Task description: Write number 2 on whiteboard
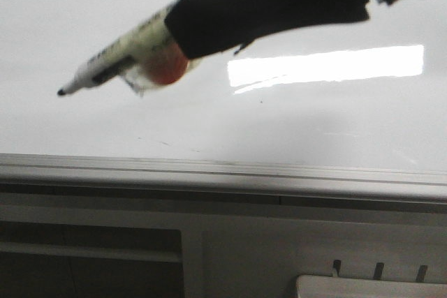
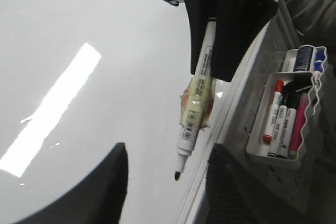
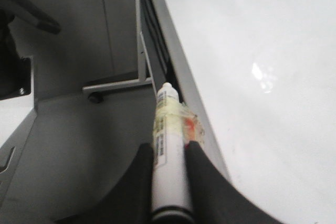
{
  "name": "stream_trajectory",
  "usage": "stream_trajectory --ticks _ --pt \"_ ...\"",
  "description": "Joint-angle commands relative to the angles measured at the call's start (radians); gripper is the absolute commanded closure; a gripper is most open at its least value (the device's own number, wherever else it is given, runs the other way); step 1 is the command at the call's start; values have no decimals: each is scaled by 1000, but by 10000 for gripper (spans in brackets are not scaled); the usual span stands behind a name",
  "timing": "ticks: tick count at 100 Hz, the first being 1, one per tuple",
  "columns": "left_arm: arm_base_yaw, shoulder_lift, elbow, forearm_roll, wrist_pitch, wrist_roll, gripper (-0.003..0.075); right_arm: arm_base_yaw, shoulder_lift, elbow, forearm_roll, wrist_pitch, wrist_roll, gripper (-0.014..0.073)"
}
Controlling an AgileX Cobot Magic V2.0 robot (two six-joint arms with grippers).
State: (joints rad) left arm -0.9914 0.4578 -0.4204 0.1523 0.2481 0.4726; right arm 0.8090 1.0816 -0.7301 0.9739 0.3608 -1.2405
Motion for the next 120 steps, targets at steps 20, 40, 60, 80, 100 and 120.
stream_trajectory --ticks 20,40,60,80,100,120 --pt "196 -21 -29 9 -149 -192 741 -31 -47 -33 10 -113 -6 664" --pt "387 36 -29 -133 -248 -192 741 -33 -2 -33 13 -152 -6 664" --pt "478 82 -29 -186 -333 -192 741 -33 8 -35 46 -335 22 664" --pt "478 87 -29 -196 -338 -192 741 -33 16 -35 46 -361 22 664" --pt "478 87 -29 -196 -338 -192 741 -46 43 -35 76 -323 22 664" --pt "478 87 -29 -198 -338 -192 741 -86 54 -36 108 -281 22 664"
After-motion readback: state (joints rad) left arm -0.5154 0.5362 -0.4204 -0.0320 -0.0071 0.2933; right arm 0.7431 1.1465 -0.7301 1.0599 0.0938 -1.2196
